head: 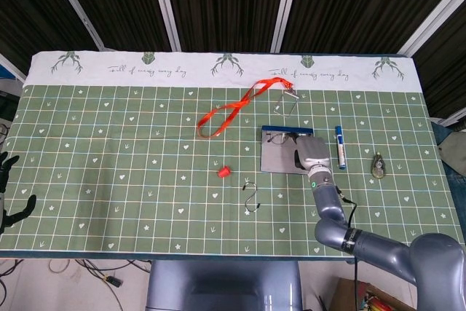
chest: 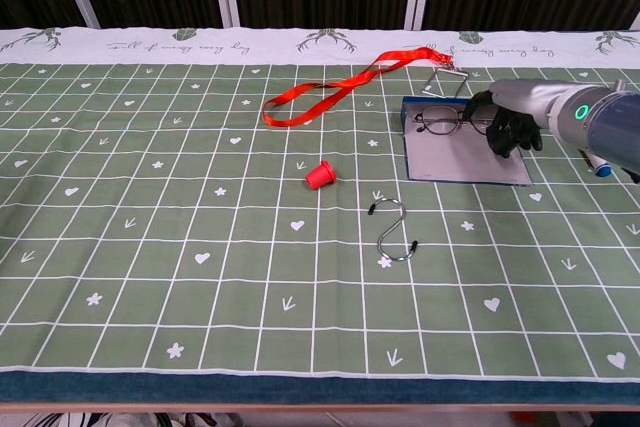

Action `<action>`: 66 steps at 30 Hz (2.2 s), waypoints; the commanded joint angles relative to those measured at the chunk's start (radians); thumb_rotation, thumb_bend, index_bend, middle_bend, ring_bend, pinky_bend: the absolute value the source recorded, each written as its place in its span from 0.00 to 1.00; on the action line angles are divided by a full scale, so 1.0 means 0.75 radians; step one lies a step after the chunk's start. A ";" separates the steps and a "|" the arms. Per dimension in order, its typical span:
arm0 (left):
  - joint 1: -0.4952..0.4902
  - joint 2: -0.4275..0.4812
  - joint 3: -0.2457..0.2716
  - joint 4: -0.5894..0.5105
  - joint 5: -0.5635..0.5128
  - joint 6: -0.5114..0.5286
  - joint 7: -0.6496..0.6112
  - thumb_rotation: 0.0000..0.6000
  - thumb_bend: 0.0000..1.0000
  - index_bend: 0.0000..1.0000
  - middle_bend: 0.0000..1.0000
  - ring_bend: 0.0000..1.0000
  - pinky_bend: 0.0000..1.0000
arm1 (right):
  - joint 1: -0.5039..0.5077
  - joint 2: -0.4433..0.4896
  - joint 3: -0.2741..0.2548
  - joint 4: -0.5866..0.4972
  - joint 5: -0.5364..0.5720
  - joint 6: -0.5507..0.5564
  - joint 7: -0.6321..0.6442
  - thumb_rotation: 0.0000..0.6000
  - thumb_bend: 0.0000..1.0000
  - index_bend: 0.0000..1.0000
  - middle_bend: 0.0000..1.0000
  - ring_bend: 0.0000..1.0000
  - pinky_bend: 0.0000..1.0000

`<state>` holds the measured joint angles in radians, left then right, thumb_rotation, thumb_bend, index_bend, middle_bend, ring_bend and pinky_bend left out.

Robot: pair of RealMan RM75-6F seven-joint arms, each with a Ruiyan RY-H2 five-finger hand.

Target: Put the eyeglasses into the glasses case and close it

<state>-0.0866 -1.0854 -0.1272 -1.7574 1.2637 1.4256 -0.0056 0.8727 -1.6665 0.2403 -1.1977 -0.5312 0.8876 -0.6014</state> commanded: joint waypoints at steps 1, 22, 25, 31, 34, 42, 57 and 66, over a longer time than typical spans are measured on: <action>0.000 0.000 0.000 -0.001 0.000 0.001 0.000 1.00 0.35 0.10 0.00 0.00 0.00 | 0.001 0.002 0.004 -0.003 0.003 0.001 0.000 1.00 0.79 0.17 0.66 0.73 0.64; 0.002 -0.007 -0.002 0.003 0.001 0.013 0.013 1.00 0.35 0.10 0.00 0.00 0.00 | -0.078 0.142 -0.071 -0.295 -0.202 0.110 0.037 1.00 0.27 0.14 0.32 0.35 0.29; 0.004 -0.010 -0.002 0.002 0.001 0.018 0.020 1.00 0.35 0.10 0.00 0.00 0.00 | -0.110 0.142 -0.098 -0.320 -0.281 0.147 0.073 1.00 0.27 0.15 0.29 0.32 0.28; 0.005 -0.014 -0.002 0.002 0.001 0.023 0.027 1.00 0.35 0.10 0.00 0.00 0.00 | -0.156 0.114 -0.141 -0.291 -0.393 0.188 0.133 1.00 0.28 0.17 0.27 0.29 0.25; 0.005 -0.015 -0.002 0.002 -0.001 0.023 0.031 1.00 0.35 0.10 0.00 0.00 0.00 | -0.170 0.090 -0.142 -0.255 -0.434 0.195 0.176 1.00 0.29 0.18 0.26 0.27 0.24; 0.004 -0.014 -0.003 0.000 -0.006 0.020 0.034 1.00 0.35 0.10 0.00 0.00 0.00 | -0.189 0.042 -0.129 -0.171 -0.491 0.189 0.255 1.00 0.31 0.18 0.25 0.28 0.24; 0.004 -0.011 -0.005 -0.001 -0.010 0.016 0.030 1.00 0.35 0.10 0.00 0.00 0.00 | -0.190 -0.020 -0.094 -0.060 -0.500 0.126 0.298 1.00 0.38 0.24 0.29 0.28 0.24; 0.004 -0.012 -0.006 -0.001 -0.012 0.015 0.031 1.00 0.35 0.10 0.00 0.00 0.00 | -0.196 -0.030 -0.085 -0.032 -0.511 0.107 0.303 1.00 0.38 0.24 0.27 0.28 0.24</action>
<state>-0.0837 -1.0941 -0.1315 -1.7582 1.2547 1.4372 0.0173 0.7265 -1.6895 0.1766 -1.2209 -0.9128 0.9687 -0.3741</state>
